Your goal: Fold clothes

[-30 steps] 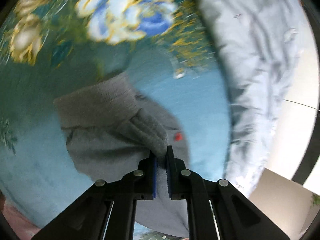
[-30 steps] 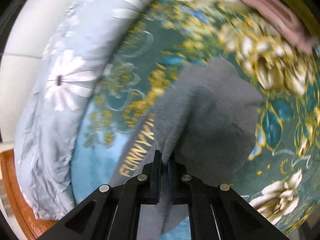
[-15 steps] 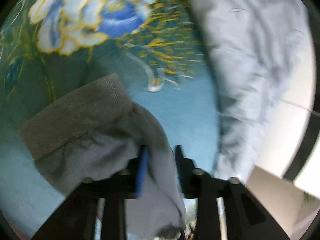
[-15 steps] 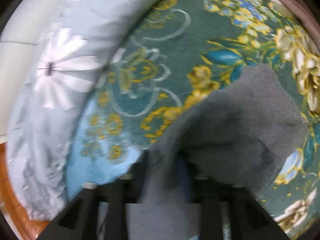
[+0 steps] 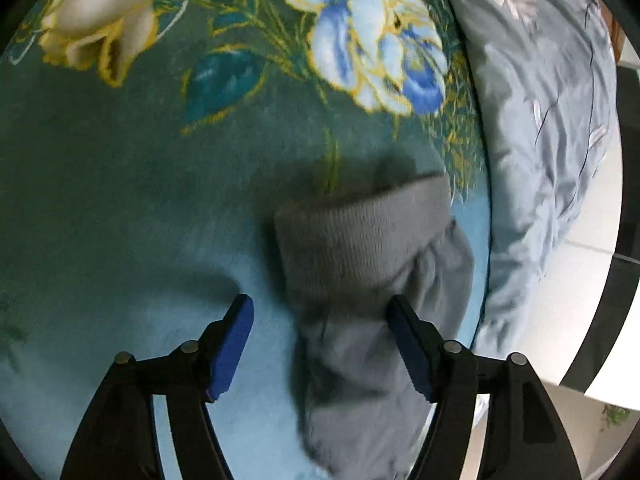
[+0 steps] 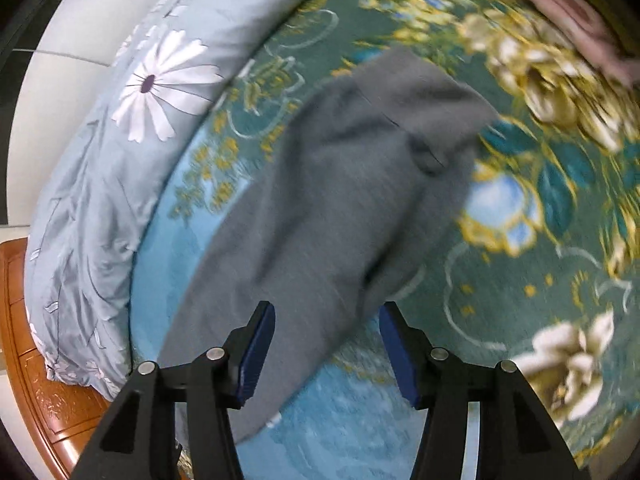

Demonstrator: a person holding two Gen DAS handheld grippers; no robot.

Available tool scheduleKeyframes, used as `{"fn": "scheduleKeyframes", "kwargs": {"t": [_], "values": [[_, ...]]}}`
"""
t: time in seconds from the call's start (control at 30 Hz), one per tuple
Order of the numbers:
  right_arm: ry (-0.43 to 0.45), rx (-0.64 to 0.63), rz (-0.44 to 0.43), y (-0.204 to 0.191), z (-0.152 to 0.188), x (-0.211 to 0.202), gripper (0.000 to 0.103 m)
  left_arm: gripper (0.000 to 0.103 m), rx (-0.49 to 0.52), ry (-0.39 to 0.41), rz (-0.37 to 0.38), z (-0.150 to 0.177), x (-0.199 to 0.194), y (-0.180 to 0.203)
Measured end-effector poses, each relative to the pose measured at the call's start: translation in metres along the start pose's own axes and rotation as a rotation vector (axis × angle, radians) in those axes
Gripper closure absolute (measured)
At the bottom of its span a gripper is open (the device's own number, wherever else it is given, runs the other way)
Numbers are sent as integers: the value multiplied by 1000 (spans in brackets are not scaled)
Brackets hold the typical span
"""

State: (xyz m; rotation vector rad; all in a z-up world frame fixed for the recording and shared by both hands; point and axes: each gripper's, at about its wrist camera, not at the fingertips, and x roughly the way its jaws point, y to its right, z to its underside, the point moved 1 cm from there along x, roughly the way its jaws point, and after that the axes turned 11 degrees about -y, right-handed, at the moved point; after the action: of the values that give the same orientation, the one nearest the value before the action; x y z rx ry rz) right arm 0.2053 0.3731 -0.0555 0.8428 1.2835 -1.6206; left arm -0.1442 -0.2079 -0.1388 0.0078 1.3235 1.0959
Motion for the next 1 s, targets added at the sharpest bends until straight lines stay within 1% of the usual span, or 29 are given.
{"fn": "scheduleKeyframes", "kwargs": {"t": [0.13, 0.17, 0.2, 0.23, 0.27, 0.3, 0.33, 0.37, 0.47, 0.53, 0.6, 0.67, 0.73, 0.77, 0.83, 0.9, 0.93, 1.0], "values": [[1, 9, 31, 11, 12, -11, 45, 32, -14, 39, 56, -11, 11, 11], [1, 10, 35, 12, 13, -12, 45, 32, -14, 44, 40, -14, 16, 13], [4, 10, 41, 11, 14, -12, 45, 40, -13, 49, 21, -16, 20, 15], [5, 10, 40, 12, 15, -11, 45, 56, -10, 54, -9, -17, 21, 16], [7, 10, 36, 15, 15, -11, 45, 64, -10, 56, -34, -20, 20, 17], [8, 10, 33, 17, 15, -11, 45, 77, -7, 56, -29, -21, 15, 18], [9, 10, 29, 19, 16, -11, 45, 84, -4, 55, -24, -21, 10, 20], [10, 10, 25, 21, 16, -11, 45, 86, 1, 59, -12, -22, 3, 23], [14, 11, 14, 28, 17, -11, 45, 87, 33, 117, 83, -31, -43, 38], [17, 11, 6, 33, 17, -12, 45, 87, 58, 170, 59, -41, -70, 40], [19, 11, -1, 38, 18, -12, 45, 86, 54, 206, -43, -58, -88, 34], [26, 45, -19, 49, 15, -6, 45, 86, -24, 177, -106, -74, -91, 16], [30, 92, -52, 61, 11, 2, 45, 86, -93, 142, -124, -72, -91, -1], [32, 113, -77, 65, 7, 6, 45, 86, -109, 150, -124, -69, -91, -5], [36, 150, -135, 69, 0, 14, 45, 85, -111, 169, -141, -59, -92, -5], [47, 161, -188, 67, -8, 19, 45, 85, -108, 170, -157, -56, -88, 2], [48, 161, -207, 66, -13, 23, 45, 85, -108, 170, -161, -57, -87, 5], [27, 162, -211, 65, -23, 34, 45, 84, -107, 170, -168, -57, -87, 11]]}}
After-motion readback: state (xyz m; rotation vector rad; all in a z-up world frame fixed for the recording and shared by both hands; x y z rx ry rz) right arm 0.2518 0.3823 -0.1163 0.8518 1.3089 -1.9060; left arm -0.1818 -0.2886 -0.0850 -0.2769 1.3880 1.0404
